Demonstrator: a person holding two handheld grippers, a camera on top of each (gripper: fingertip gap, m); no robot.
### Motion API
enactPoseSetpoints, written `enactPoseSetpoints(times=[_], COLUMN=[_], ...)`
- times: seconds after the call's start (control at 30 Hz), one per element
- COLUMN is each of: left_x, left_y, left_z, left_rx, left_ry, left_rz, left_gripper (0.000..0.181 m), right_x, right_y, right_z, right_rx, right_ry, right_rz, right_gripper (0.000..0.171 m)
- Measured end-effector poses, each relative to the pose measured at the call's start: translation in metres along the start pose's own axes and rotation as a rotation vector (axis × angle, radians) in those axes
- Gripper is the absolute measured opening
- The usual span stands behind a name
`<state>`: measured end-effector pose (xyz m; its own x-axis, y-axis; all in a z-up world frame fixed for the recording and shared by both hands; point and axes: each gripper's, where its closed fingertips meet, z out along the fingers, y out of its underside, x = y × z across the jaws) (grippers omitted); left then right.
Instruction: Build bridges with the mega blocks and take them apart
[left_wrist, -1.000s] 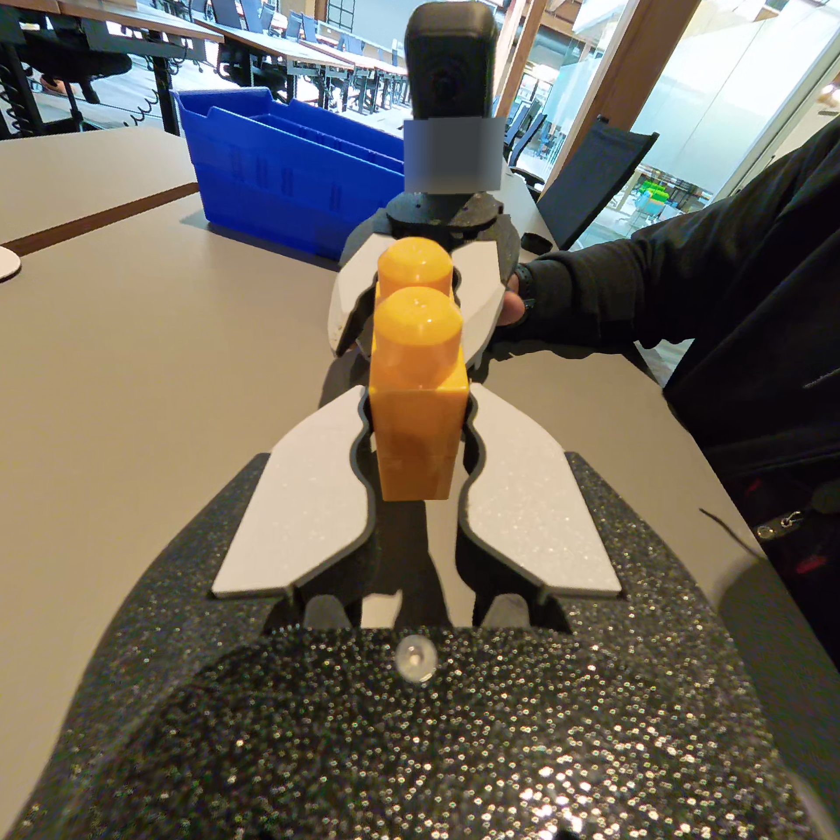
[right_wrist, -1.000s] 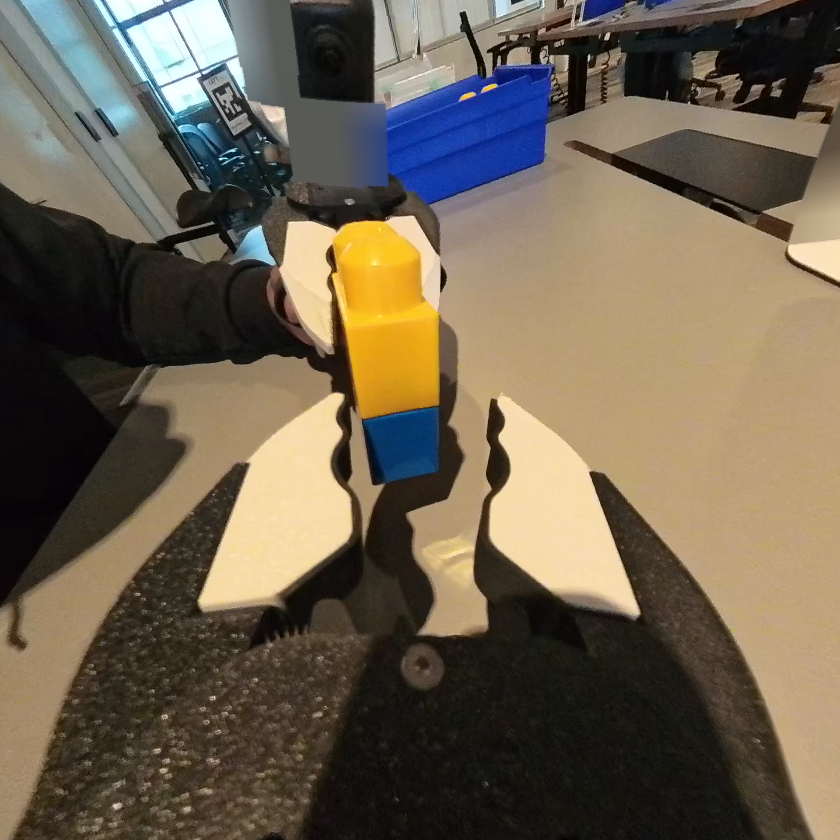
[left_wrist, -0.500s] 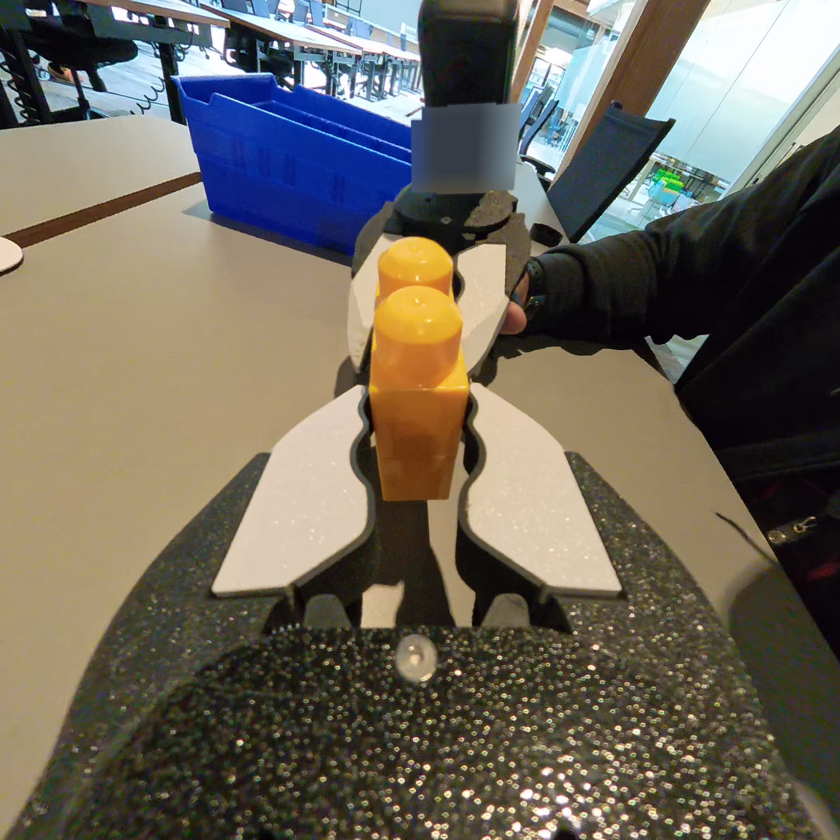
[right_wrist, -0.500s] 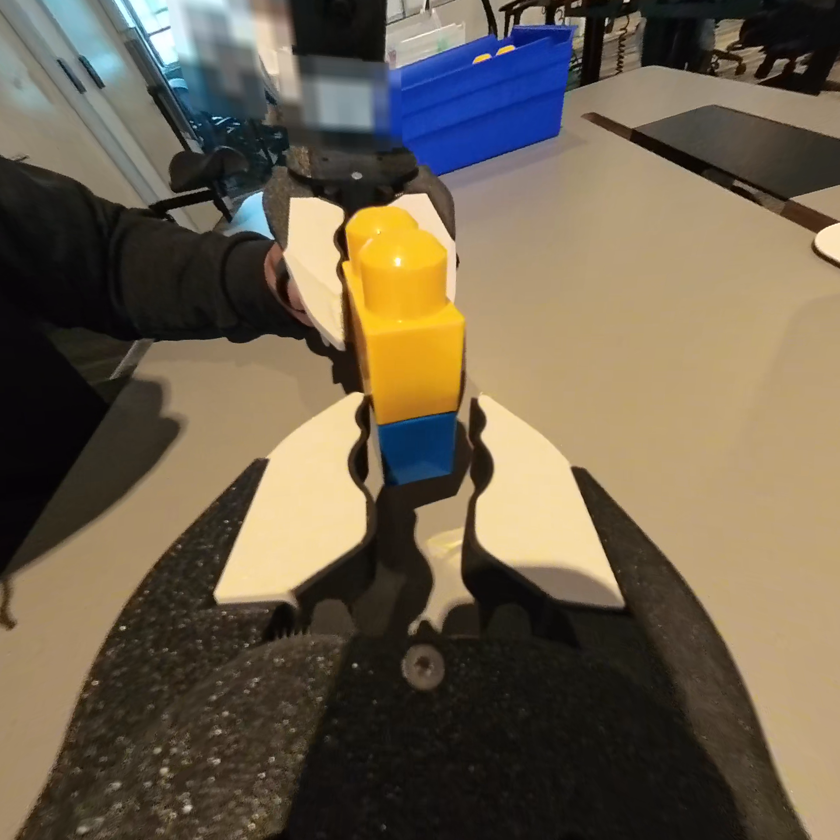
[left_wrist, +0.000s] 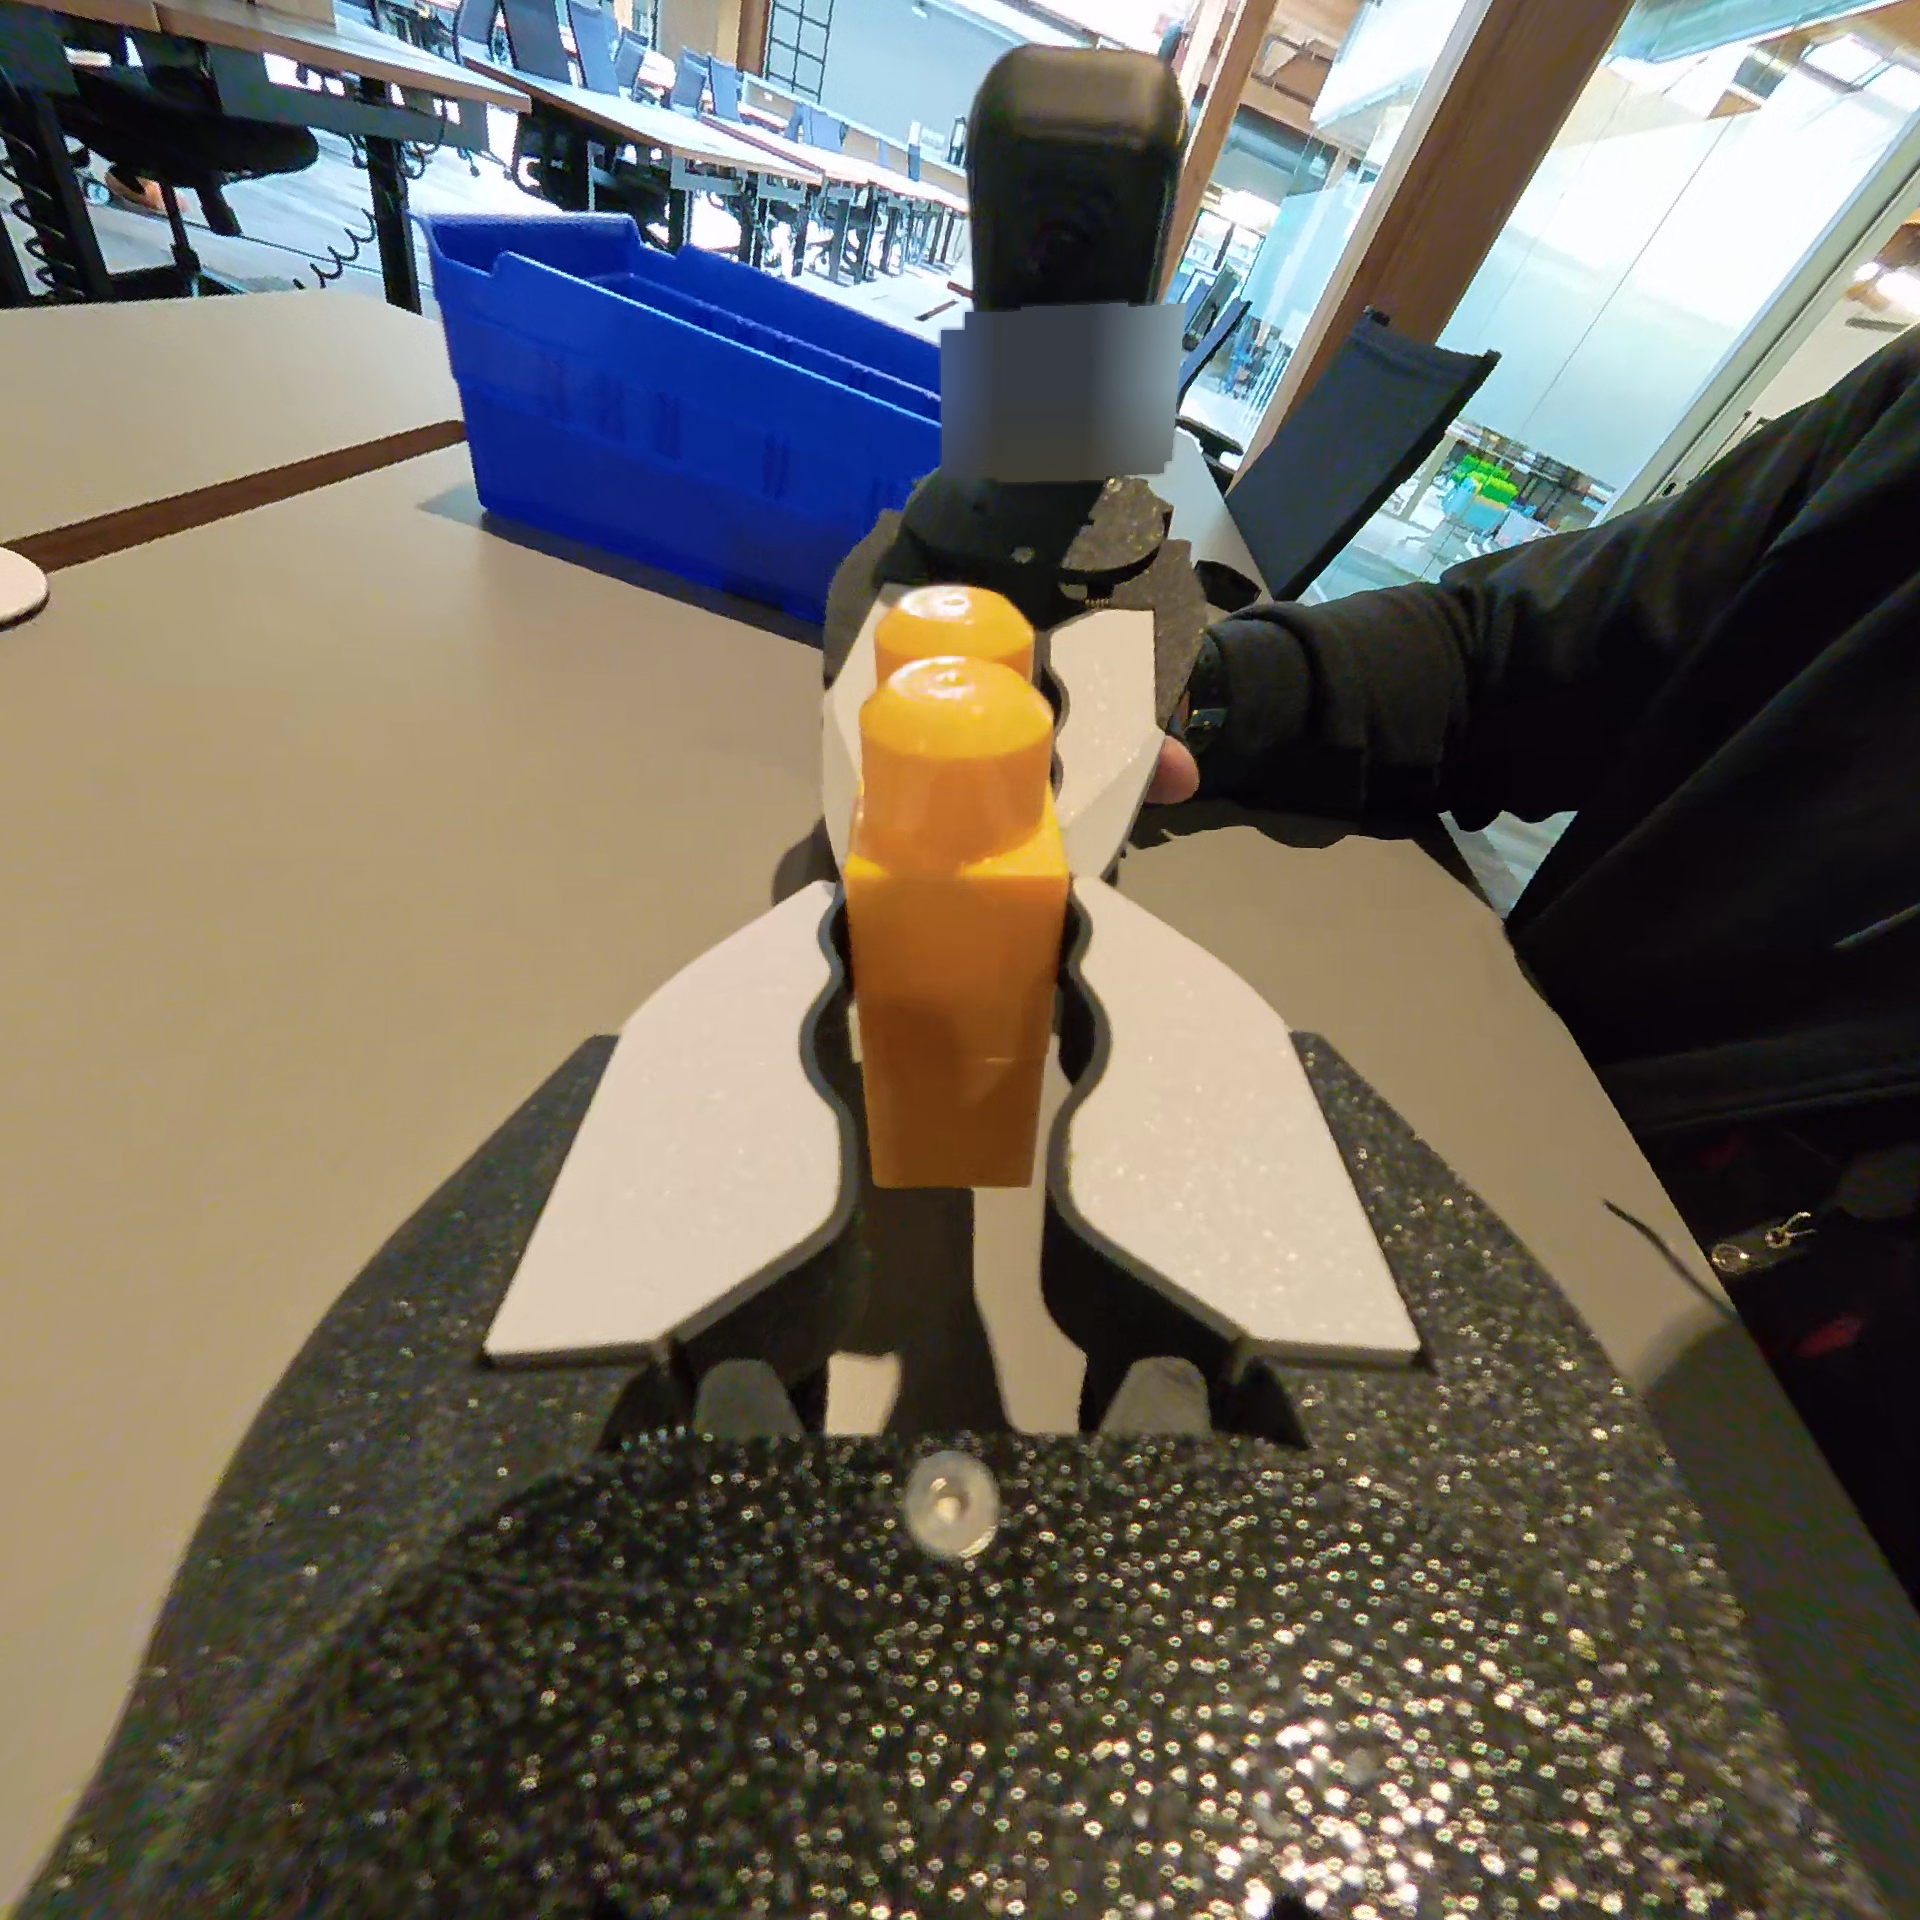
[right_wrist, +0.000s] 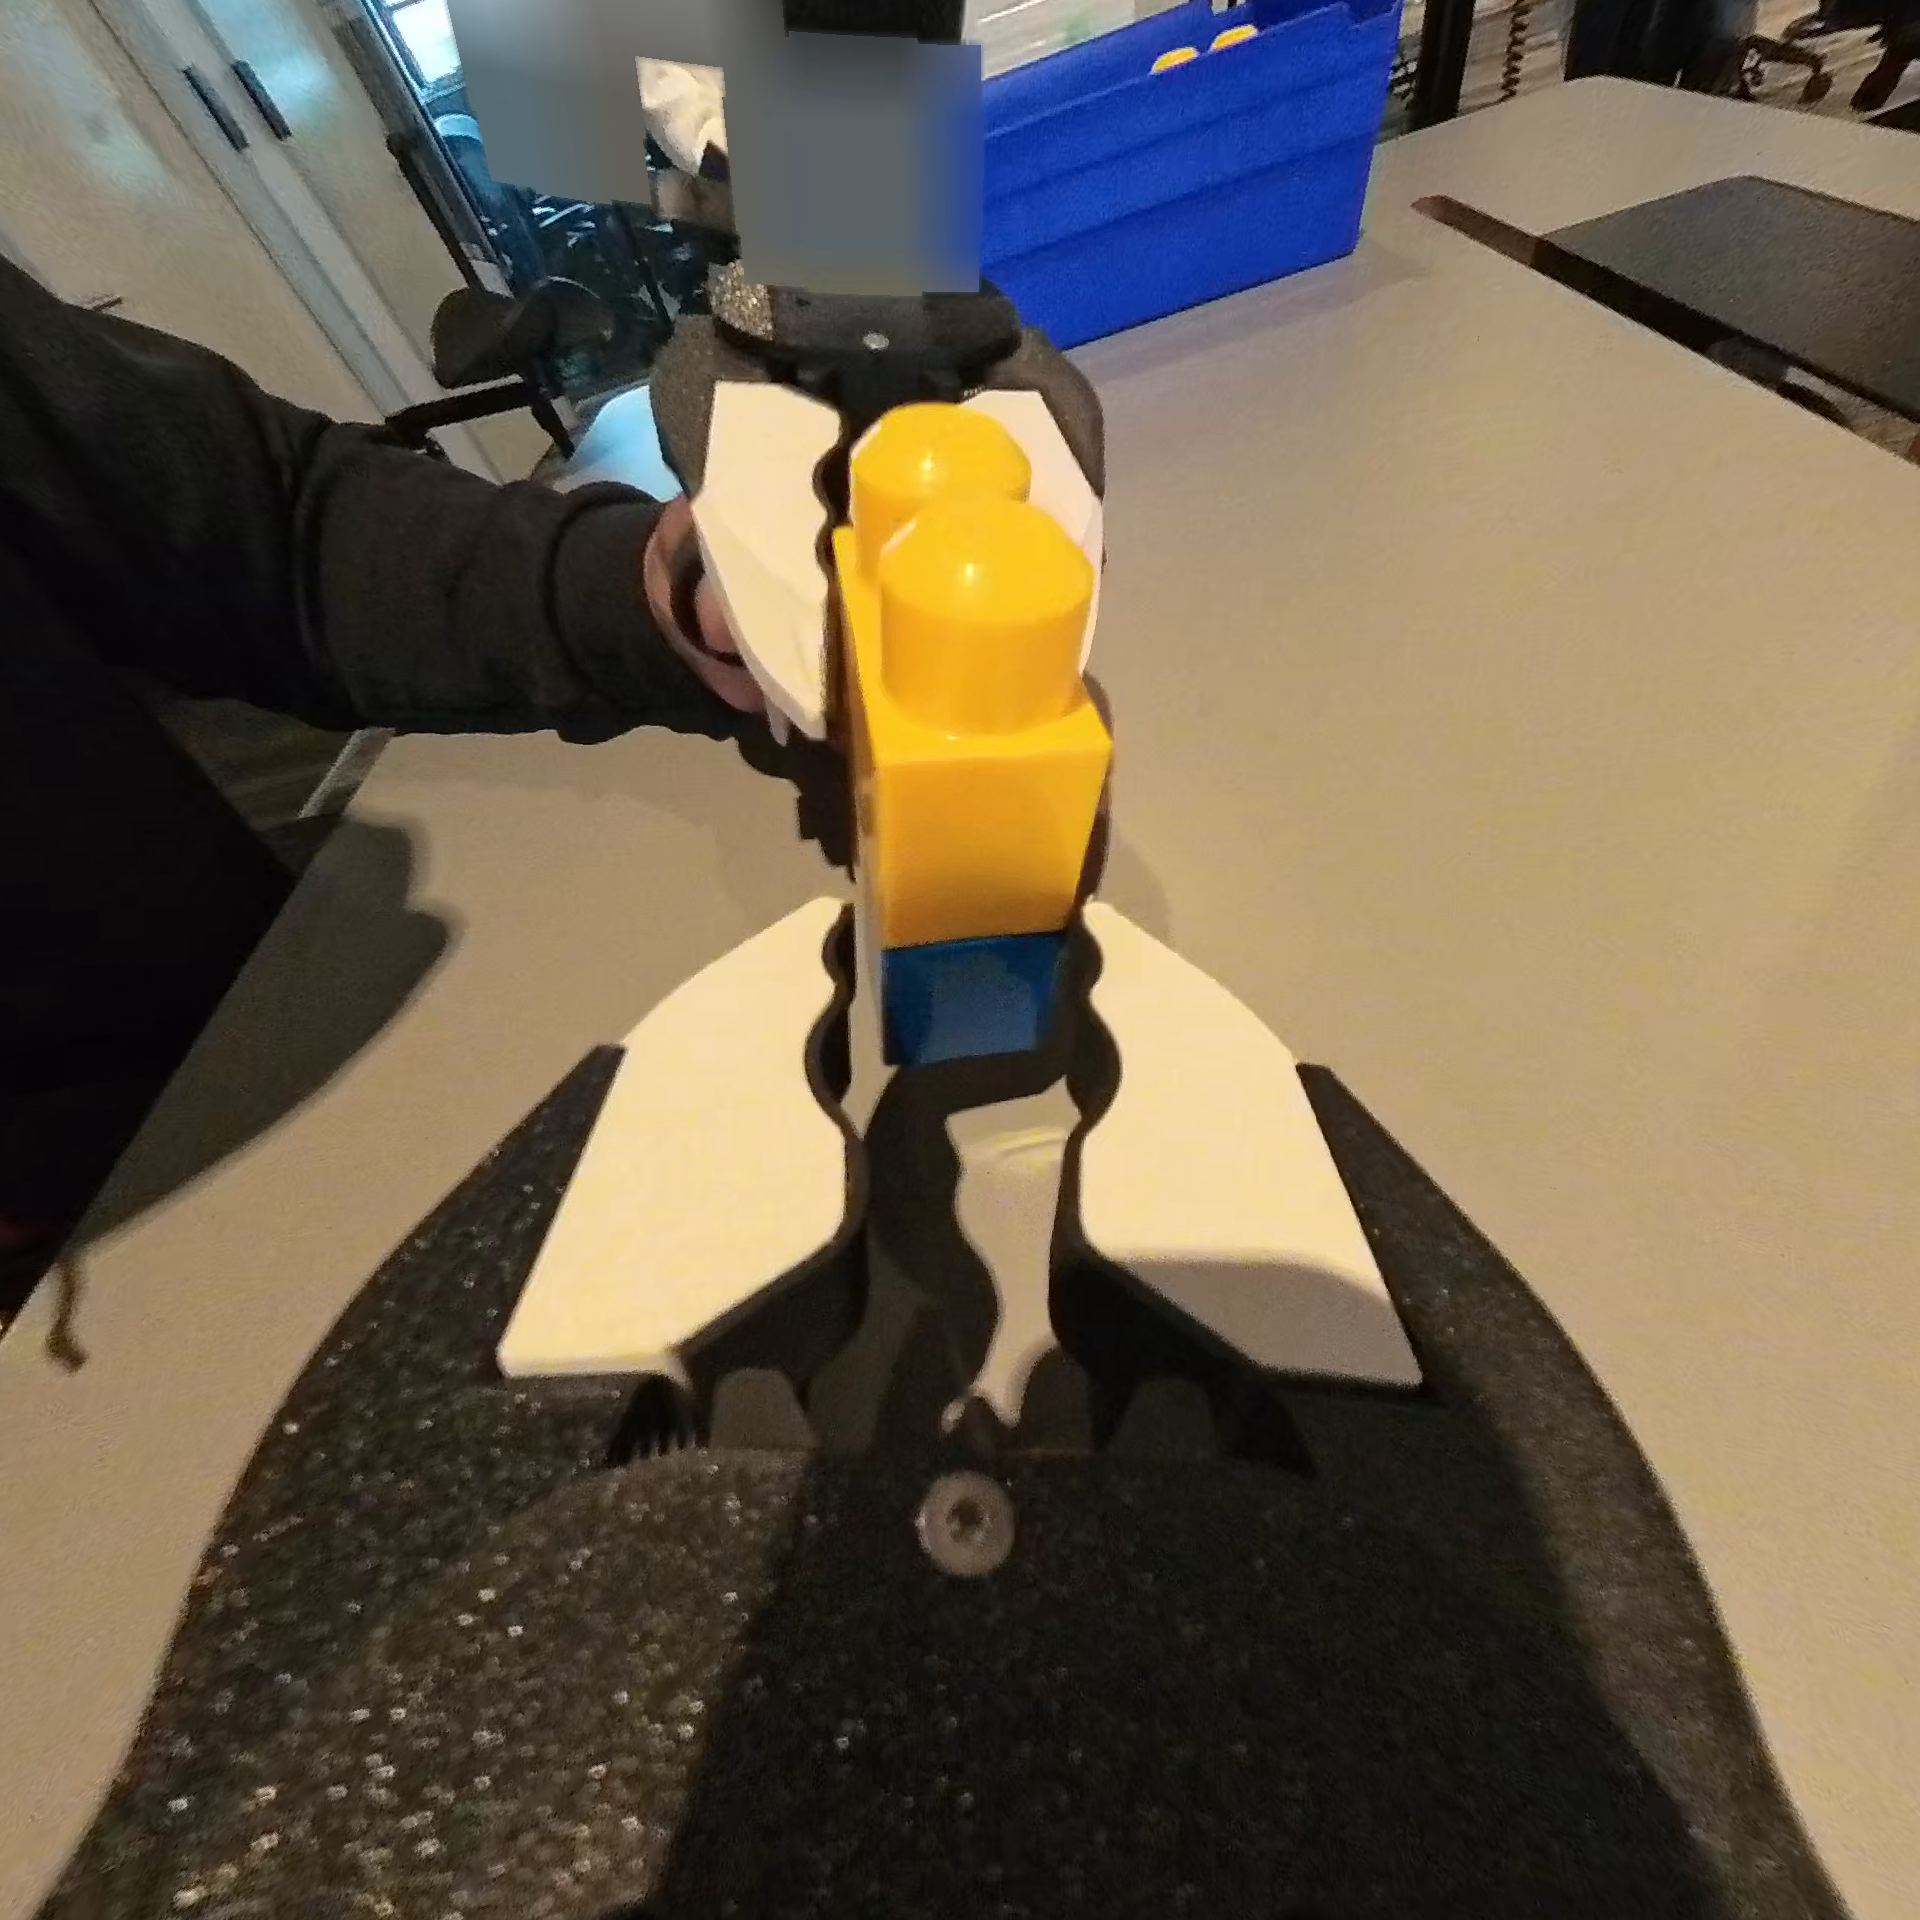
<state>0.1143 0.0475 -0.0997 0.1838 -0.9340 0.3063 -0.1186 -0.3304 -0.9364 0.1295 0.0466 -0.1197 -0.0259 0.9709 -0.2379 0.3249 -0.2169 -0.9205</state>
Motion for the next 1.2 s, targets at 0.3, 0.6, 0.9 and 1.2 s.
enactPoseSetpoints(times=[0.3, 0.6, 0.9, 1.2], left_x=[0.001, 0.000, -0.003, -0.006], left_y=[-0.001, -0.001, -0.004, -0.011], left_z=[0.000, 0.000, -0.001, -0.005], left_rx=[0.006, 0.004, 0.045, 0.102], left_ry=[0.009, 0.007, 0.018, 0.001], left_rz=[-0.006, -0.015, -0.108, -0.133], left_gripper=[0.036, 0.036, 0.036, 0.036], right_x=[0.000, 0.001, 0.000, 0.000], right_y=[0.001, 0.000, 0.003, 0.008], right_z=[0.000, -0.001, 0.001, 0.005], right_rx=[-0.004, 0.005, -0.018, -0.056], right_ry=[-0.002, 0.006, -0.012, -0.025], right_rz=[0.003, 0.009, 0.028, 0.059], right_gripper=[0.035, 0.035, 0.035, 0.035])
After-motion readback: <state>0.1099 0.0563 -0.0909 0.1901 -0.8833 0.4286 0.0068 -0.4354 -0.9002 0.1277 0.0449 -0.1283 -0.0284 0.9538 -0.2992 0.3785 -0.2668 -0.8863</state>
